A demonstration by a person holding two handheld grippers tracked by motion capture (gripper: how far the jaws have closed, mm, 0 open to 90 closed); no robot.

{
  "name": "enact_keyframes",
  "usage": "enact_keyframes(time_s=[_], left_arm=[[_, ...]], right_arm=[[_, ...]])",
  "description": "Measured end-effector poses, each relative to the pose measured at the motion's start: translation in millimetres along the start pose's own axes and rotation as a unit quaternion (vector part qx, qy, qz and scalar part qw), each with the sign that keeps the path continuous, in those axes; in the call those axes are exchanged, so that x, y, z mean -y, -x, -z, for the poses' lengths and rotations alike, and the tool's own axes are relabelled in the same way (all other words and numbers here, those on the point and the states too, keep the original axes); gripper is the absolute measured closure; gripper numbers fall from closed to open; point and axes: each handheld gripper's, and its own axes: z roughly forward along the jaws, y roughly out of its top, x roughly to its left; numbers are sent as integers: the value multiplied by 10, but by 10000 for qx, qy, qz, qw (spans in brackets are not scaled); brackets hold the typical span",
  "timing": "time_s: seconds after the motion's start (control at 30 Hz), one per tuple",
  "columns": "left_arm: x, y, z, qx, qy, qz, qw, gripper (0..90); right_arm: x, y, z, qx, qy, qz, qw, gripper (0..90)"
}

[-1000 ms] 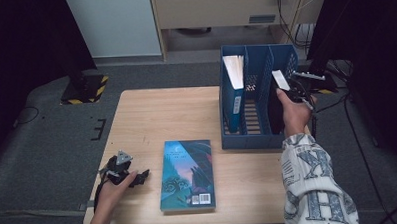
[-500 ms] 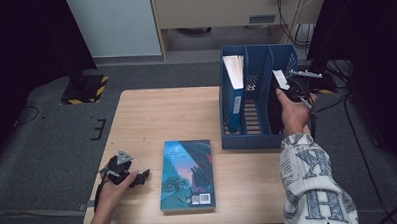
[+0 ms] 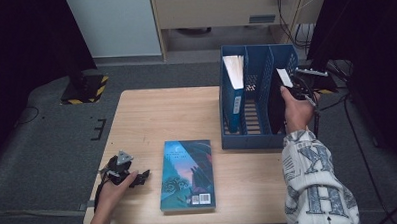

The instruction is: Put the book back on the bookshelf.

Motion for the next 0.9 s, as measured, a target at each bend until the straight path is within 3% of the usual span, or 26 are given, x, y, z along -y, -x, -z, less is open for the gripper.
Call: enact_keyframes(time_s=[0.47,0.9], left_arm=[[4,2,4,14,5,-11,10000,2],[5,3,6,24,4,-15,10000,2]], right_arm=[[-167,29,-70,-3,129,49,9999,534],[-216,30,-175,84,79,54,9999,534]])
